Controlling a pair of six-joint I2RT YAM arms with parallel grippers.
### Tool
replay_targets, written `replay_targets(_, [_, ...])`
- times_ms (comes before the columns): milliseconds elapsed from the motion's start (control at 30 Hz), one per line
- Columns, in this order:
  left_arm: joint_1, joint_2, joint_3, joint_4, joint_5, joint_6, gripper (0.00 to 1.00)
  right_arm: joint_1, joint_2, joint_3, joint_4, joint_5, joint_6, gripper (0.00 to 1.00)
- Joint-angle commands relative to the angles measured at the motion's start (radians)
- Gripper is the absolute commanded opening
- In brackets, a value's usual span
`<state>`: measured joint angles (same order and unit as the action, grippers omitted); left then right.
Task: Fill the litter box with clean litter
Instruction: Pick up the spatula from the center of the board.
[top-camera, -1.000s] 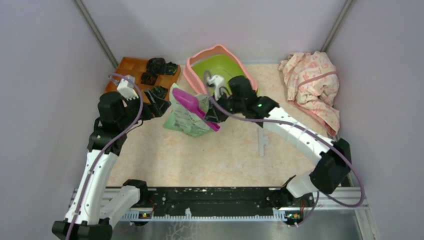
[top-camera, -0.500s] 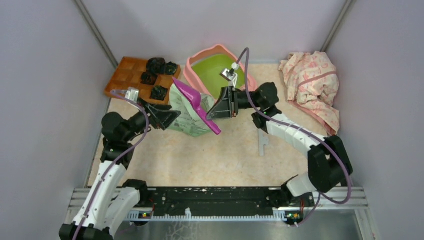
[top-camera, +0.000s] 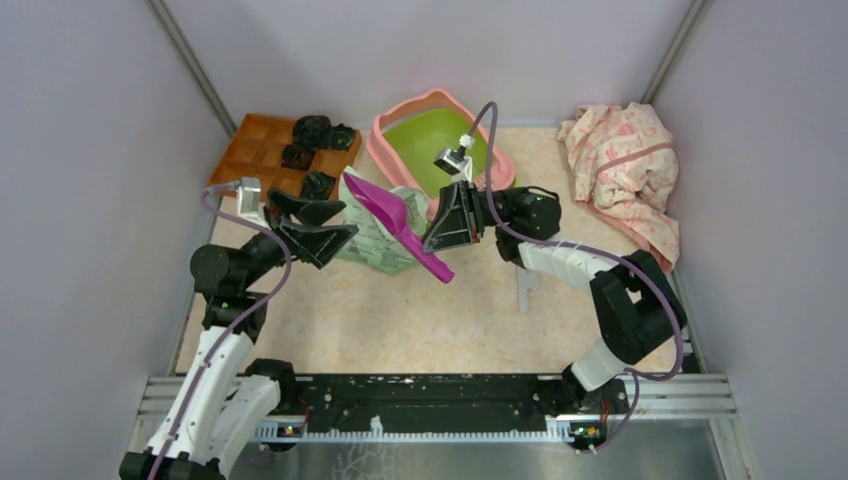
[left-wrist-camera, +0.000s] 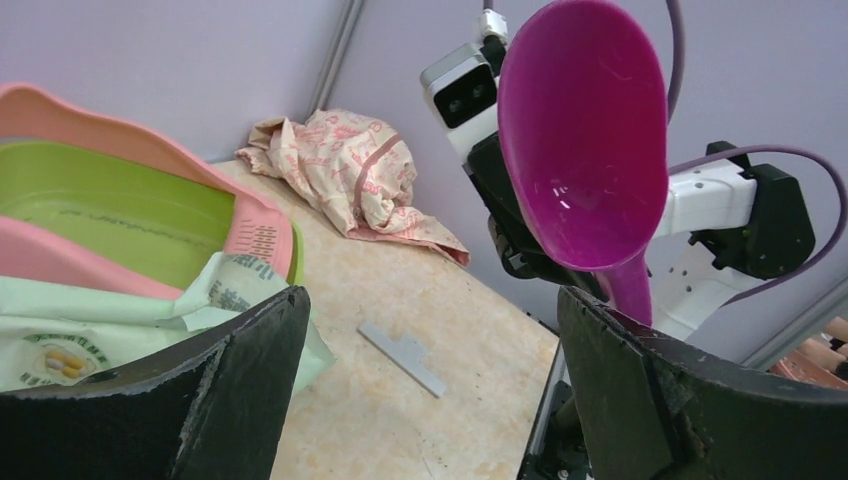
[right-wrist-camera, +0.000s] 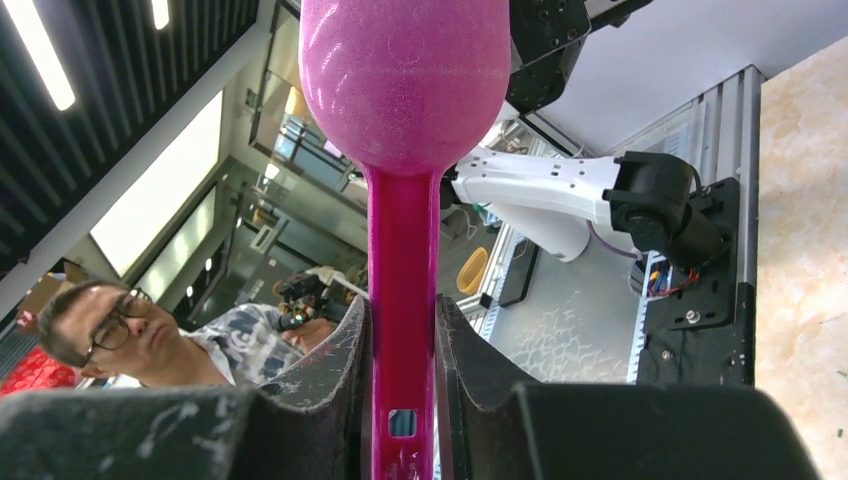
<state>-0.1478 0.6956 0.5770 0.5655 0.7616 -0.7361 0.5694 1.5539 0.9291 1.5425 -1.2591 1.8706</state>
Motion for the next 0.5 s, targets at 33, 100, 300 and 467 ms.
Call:
replay_targets(33, [0.005,0.027,0.008,0.161,0.039,-0.101,0.99,0.015,0.025,0.004,0.179,0.009,0.014,0.0])
replay_targets(100, [0.005,0.042,0.008,0.193,0.044,-0.145,0.99,0.015,0.033,-0.001,0.178,0.01,0.005,0.01])
replay_targets(300, [0.005,0.08,0.038,0.177,0.054,-0.178,0.99,0.017,0.047,-0.015,0.141,0.01,-0.047,0.0])
replay_targets(467, [0.005,0.107,0.058,0.085,0.029,-0.142,0.98,0.026,0.053,-0.019,0.135,0.009,-0.062,0.0])
